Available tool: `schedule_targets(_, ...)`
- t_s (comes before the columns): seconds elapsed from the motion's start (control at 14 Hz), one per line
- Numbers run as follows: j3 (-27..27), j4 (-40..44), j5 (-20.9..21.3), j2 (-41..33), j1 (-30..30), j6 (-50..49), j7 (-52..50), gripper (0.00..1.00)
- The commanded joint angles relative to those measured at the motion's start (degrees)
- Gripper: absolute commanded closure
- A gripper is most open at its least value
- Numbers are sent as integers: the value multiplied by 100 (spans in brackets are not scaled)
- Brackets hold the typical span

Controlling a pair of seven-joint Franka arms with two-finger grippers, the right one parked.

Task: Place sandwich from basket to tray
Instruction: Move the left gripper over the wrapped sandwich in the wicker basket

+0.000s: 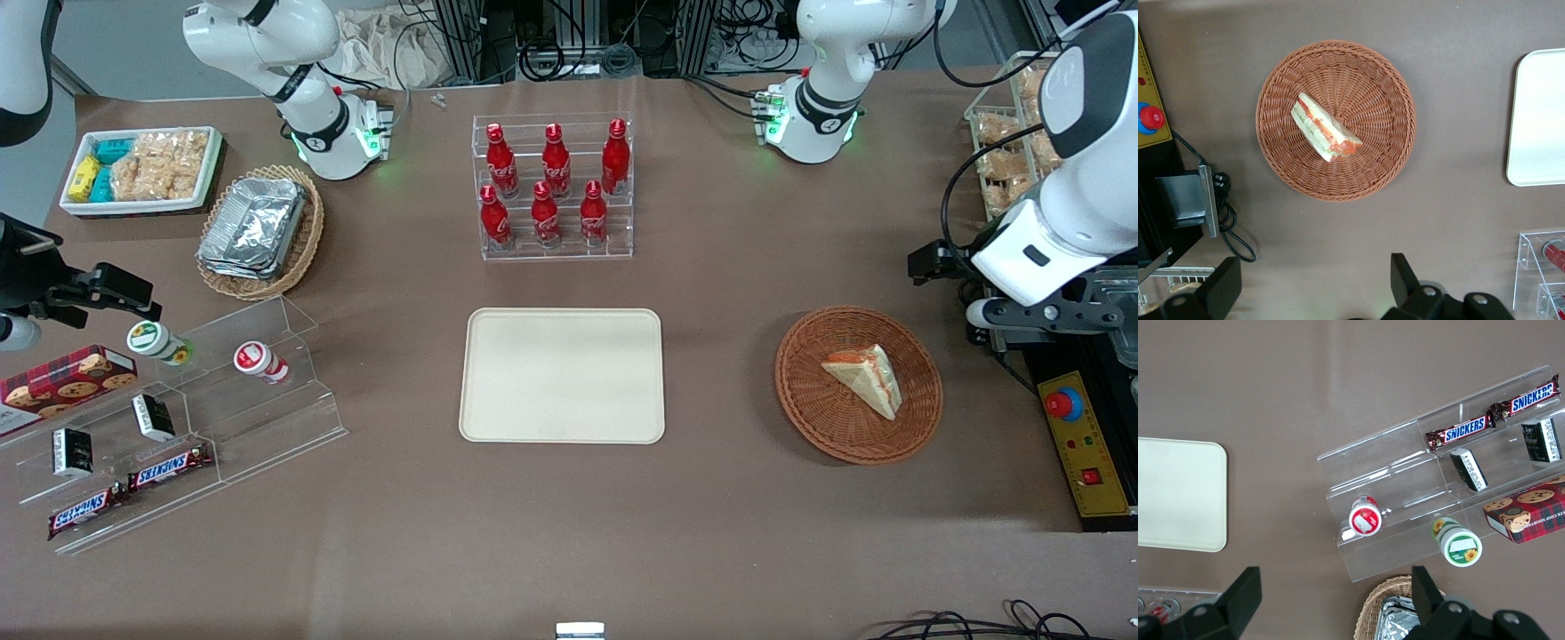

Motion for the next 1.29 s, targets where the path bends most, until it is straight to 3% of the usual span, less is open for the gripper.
schedule_targets(0.0,50,201,80,147,-59,-163,33,0)
schedule_targets(0.36,67,78,-69,331,-7,-66,-344,0)
schedule_targets(0.57,76,-528,-140,270,125,775,-1124,0)
schedule_targets(0.79,76,-1546,-52,270,151,2320,-2380,0)
schedule_targets(1.0,85,-1751,227,620,152,2702,-3954,0)
schedule_targets(1.21,76,-1848,484,937,134,3036,-4203,0)
